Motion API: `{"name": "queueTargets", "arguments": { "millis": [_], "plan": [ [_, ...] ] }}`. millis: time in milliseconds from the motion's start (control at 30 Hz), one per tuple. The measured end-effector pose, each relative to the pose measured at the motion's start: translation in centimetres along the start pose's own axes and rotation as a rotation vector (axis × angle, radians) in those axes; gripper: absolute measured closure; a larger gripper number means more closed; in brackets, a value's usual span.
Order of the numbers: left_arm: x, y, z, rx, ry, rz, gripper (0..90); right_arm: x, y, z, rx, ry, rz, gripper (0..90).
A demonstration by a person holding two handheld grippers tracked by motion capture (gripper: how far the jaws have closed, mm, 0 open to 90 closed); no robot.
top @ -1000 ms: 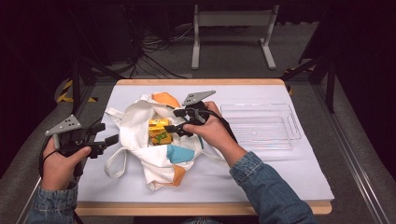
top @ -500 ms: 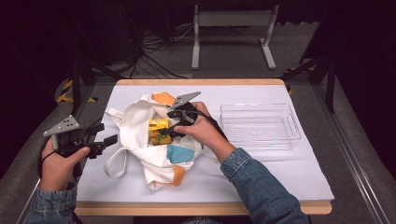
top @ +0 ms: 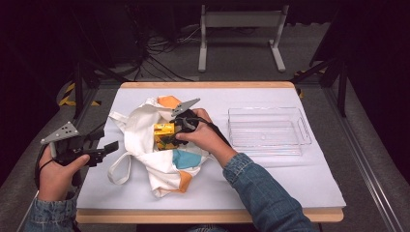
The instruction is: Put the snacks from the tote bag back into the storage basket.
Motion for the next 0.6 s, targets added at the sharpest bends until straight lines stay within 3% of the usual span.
{"name": "queueTargets", "arguments": {
  "millis": [300,600],
  "plan": [
    [0.02,-0.18,-0.02,0.004,0.0,-0.001,20.8,-0.05,-0.51,-0.36,0.008,0.022,0.003,25.1],
    [-0.02,-0.3,0.01,0.004,0.001,-0.005,20.7,-0.02,-0.35,-0.22,-0.022,0.034,0.019,35.3]
  ]
}}
Point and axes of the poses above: each handheld gripper's, and its own axes: y roughly backward along the jaws, z roughly out of its top, x roughly to its left, the point moved 10 cm from there along -y, roughly forward along the jaws, and after that the axes turned 1 degree about y, right-handed, at the moved point
